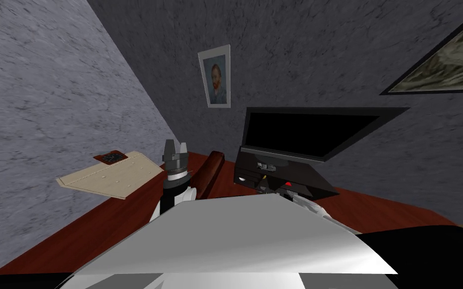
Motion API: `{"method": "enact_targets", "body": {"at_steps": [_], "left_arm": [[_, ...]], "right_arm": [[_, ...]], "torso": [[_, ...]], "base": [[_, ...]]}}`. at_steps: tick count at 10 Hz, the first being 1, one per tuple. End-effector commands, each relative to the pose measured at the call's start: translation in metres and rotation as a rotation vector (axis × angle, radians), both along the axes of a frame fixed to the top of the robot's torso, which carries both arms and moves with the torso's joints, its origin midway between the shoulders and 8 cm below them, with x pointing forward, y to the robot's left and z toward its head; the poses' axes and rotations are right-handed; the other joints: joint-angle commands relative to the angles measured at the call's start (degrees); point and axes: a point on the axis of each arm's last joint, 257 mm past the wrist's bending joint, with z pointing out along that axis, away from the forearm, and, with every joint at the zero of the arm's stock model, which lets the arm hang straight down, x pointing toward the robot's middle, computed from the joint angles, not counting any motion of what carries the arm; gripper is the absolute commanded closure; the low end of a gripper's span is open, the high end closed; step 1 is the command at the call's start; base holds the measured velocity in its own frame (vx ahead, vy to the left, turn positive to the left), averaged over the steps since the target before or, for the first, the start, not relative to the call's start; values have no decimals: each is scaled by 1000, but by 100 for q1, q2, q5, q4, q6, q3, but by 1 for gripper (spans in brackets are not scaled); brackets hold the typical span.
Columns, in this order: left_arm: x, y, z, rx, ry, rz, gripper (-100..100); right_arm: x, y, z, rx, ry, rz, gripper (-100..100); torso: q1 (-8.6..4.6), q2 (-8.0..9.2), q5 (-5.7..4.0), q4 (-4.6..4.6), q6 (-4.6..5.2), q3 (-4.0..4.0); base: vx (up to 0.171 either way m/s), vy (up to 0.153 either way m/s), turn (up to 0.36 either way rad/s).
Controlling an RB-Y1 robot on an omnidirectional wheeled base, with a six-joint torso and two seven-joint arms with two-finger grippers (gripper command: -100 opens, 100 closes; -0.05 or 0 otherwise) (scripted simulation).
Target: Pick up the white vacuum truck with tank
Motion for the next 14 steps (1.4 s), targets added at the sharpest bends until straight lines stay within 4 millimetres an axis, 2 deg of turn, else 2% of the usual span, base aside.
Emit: {"method": "enact_targets", "body": {"at_steps": [1, 2, 3, 4, 5, 6, 8, 9, 10, 11, 12, 13, 14], "left_arm": [[0, 0, 0, 0, 0, 0, 0], [0, 0, 0, 0, 0, 0, 0], [0, 0, 0, 0, 0, 0, 0], [0, 0, 0, 0, 0, 0, 0], [0, 0, 0, 0, 0, 0, 0], [0, 0, 0, 0, 0, 0, 0], [0, 0, 0, 0, 0, 0, 0], [0, 0, 0, 0, 0, 0, 0], [0, 0, 0, 0, 0, 0, 0], [0, 0, 0, 0, 0, 0, 0], [0, 0, 0, 0, 0, 0, 0], [0, 0, 0, 0, 0, 0, 0], [0, 0, 0, 0, 0, 0, 0]], "right_arm": [[-13, -18, -13, -57, 32, 10, -100], [-30, -42, -22, -130, 61, 60, -100], [-35, -55, -28, -152, 79, 44, -100], [-54, -82, -38, -224, 117, 80, -100], [-57, -95, -38, -248, 127, 74, -100], [-71, -120, -39, -313, 152, 121, -100], [-78, -137, -42, -341, 173, 101, -100], [-78, -137, -42, -341, 173, 101, -100], [-93, -166, -41, -410, 204, 140, -100], [-97, -178, -42, -429, 219, 125, -100], [-114, -212, -37, -503, 255, 154, -100], [-116, -219, -38, -514, 263, 147, -100], [-134, -255, -31, -588, 305, 165, -100]], "torso": [[0, 0, 0, 0, 0, 0], [0, 0, -1, -1, 4, -1], [6, -7, 0, -1, 0, -4], [2, -6, 0, -2, 4, -4], [4, -7, 1, -2, 0, -4], [0, -8, 1, -2, 5, -5], [-1, -11, -1, -3, 5, -7], [-8, -1, -2, -1, 7, -1], [-13, 6, -4, 1, 6, 3], [-7, -3, -1, 0, -1, -1], [-8, -7, -3, -2, 5, -4], [-7, -14, -2, -3, 1, -8], [-6, -14, -2, -3, 5, -8]], "base": [[18, 43, 122], [35, 61, 198], [34, 49, 109], [31, 55, 225], [39, 42, 121], [55, 52, 203], [32, 23, 41], [1, 0, -19], [26, 27, 226], [45, 19, 138], [64, 22, 220], [55, 21, 95], [54, 38, 183]]}}
